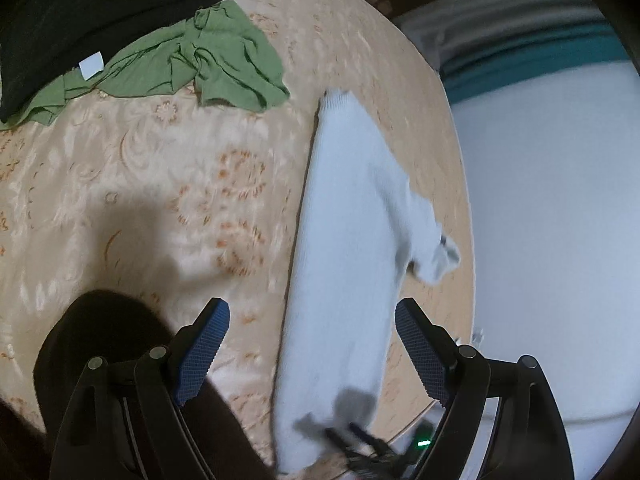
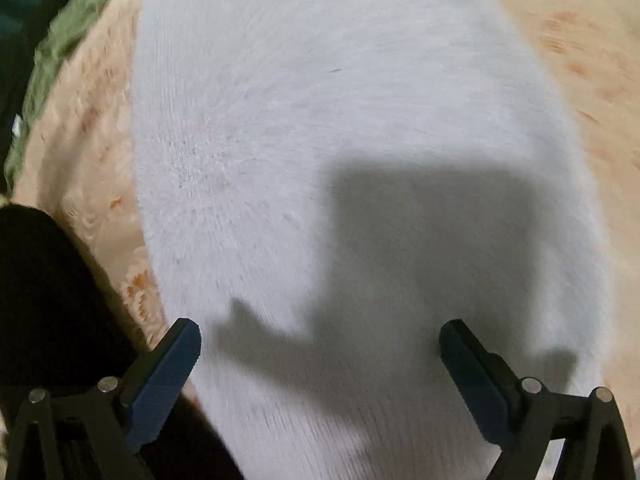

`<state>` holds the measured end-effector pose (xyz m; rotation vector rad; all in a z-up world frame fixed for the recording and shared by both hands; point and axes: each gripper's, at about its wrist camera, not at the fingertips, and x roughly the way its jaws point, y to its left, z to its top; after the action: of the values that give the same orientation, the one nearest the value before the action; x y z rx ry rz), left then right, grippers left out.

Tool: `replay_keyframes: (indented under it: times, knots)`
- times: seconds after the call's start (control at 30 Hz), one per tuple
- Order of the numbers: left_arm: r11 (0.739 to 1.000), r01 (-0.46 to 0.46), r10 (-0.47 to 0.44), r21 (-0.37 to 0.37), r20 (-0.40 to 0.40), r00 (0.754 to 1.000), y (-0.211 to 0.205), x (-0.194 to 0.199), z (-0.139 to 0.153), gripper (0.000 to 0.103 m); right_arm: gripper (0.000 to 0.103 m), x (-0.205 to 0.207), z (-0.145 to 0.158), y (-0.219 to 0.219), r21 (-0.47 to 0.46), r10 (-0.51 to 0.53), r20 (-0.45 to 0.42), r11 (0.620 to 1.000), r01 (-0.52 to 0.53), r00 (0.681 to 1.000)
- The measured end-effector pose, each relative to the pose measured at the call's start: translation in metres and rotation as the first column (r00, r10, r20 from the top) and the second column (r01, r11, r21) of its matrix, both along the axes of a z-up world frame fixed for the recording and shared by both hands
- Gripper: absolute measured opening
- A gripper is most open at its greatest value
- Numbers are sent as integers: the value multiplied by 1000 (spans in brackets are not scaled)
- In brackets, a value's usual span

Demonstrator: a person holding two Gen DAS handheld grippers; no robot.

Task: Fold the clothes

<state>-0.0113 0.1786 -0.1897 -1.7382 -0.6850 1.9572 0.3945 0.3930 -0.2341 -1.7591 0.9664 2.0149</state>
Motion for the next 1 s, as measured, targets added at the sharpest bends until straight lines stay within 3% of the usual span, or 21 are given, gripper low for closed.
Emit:
replay_keyframes:
  times: [0.17,0.27,0.37,0.5,0.63,0.83,0.87,1.0]
  knots:
    - [998,41,-42,-38,-28,999,-4,23,4,87,99,23,2,72,-62,-244,-50,968,241,968]
    - [993,79,-87,-87,-82,993,2,32,20,87,99,72,2,77,-179,-424,-58,895,409,904]
    - [990,110,-119,-88,-108,987,5,39,31,87,99,91,-12,78,-293,-548,-49,807,512,835]
    - [987,130,-142,-92,-137,980,4,43,42,87,99,101,-33,74,-403,-596,23,729,553,803]
    - [988,125,-137,-86,-143,980,-2,46,43,87,97,109,-61,59,-538,-676,48,603,589,736]
    - [991,108,-117,-82,-110,987,-12,48,34,87,96,75,-87,54,-610,-700,65,536,583,711]
    - [992,109,-116,-71,-100,988,-12,48,32,87,95,73,-89,53,-626,-703,70,521,580,708]
    - [989,144,-146,-41,-77,986,-4,51,25,87,71,49,-107,41,-694,-703,113,450,562,702]
